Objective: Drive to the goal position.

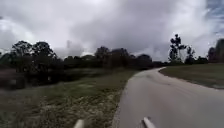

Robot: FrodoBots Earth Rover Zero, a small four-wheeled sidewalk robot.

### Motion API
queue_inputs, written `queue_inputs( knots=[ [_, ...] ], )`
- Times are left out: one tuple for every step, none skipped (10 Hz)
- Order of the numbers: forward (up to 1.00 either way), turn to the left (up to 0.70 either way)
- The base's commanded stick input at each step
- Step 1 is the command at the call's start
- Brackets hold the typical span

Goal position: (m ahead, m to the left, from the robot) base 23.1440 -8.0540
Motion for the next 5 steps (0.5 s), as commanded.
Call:
queue_inputs(
  knots=[
    [0.85,-0.34],
    [0.85,-0.34],
    [0.85,-0.34],
    [0.85,-0.34],
    [0.85,-0.34]
  ],
)
